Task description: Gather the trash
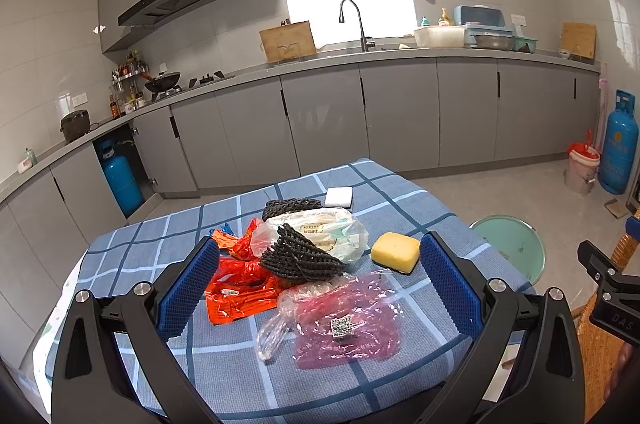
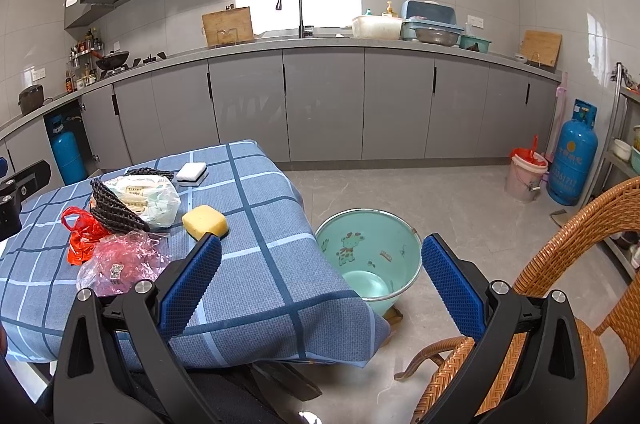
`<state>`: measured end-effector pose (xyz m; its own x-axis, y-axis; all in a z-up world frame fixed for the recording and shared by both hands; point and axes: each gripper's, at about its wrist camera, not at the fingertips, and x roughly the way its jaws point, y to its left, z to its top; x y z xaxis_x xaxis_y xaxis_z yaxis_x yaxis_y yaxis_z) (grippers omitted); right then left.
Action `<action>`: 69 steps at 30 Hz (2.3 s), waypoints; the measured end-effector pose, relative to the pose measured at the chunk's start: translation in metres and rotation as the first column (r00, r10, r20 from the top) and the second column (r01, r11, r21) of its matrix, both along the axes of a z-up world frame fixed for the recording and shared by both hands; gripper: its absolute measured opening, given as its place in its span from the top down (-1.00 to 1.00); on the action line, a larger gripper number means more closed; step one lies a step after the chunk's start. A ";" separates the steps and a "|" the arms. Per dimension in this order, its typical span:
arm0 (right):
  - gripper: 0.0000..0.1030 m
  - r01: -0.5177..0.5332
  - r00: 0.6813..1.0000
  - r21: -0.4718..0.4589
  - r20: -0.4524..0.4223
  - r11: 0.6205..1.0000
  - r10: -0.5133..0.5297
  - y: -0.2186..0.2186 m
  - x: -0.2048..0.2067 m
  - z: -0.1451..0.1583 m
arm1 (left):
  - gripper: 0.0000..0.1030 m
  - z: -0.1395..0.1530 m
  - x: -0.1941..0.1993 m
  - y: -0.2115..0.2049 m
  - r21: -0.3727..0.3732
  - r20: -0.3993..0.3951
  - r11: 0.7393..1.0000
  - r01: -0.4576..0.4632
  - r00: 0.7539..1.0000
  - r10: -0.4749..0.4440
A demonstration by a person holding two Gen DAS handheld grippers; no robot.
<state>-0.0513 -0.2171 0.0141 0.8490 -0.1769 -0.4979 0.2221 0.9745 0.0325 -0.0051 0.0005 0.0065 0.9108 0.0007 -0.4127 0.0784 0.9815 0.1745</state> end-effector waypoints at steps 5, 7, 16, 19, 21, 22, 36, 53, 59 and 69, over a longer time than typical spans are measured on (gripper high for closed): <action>-0.91 0.000 1.000 0.001 -0.001 1.000 0.000 0.000 0.000 0.000 | -0.92 -0.001 0.000 0.001 -0.001 0.000 1.000 -0.001 1.000 0.001; -0.91 -0.001 1.000 0.001 -0.001 1.000 0.001 0.000 0.000 0.000 | -0.92 -0.001 0.000 0.001 0.000 0.000 1.000 -0.002 1.000 0.002; -0.91 -0.001 1.000 0.001 -0.002 1.000 0.001 0.000 0.000 0.000 | -0.92 -0.001 0.000 0.001 0.000 0.000 1.000 -0.004 1.000 0.004; -0.91 -0.001 1.000 0.000 -0.002 1.000 0.001 0.001 0.000 -0.001 | -0.92 -0.001 0.000 0.002 0.000 0.000 1.000 -0.004 1.000 0.004; -0.91 -0.001 1.000 0.000 -0.002 1.000 0.001 0.001 0.000 -0.001 | -0.92 -0.001 0.000 0.002 0.000 0.000 1.000 -0.004 1.000 0.004; -0.91 -0.001 1.000 0.001 -0.003 1.000 0.001 0.001 0.000 -0.001 | -0.92 -0.001 0.000 0.002 0.000 0.000 1.000 -0.004 1.000 0.004; -0.91 -0.002 1.000 -0.001 0.000 1.000 0.002 0.003 0.001 -0.002 | -0.92 -0.001 0.000 0.002 0.001 0.000 1.000 -0.003 1.000 0.003; -0.91 -0.003 1.000 0.001 0.000 1.000 0.003 0.005 0.000 -0.003 | -0.92 -0.001 0.000 0.002 0.000 0.000 1.000 -0.003 1.000 0.003; -0.91 -0.022 1.000 0.010 0.004 1.000 0.022 0.006 0.004 -0.004 | -0.92 -0.003 0.004 0.009 0.002 -0.005 1.000 -0.017 1.000 0.017; -0.91 -0.076 0.997 0.020 -0.014 0.997 0.076 0.019 0.044 -0.022 | -0.91 -0.029 0.049 0.078 -0.002 -0.098 0.974 -0.226 0.969 0.225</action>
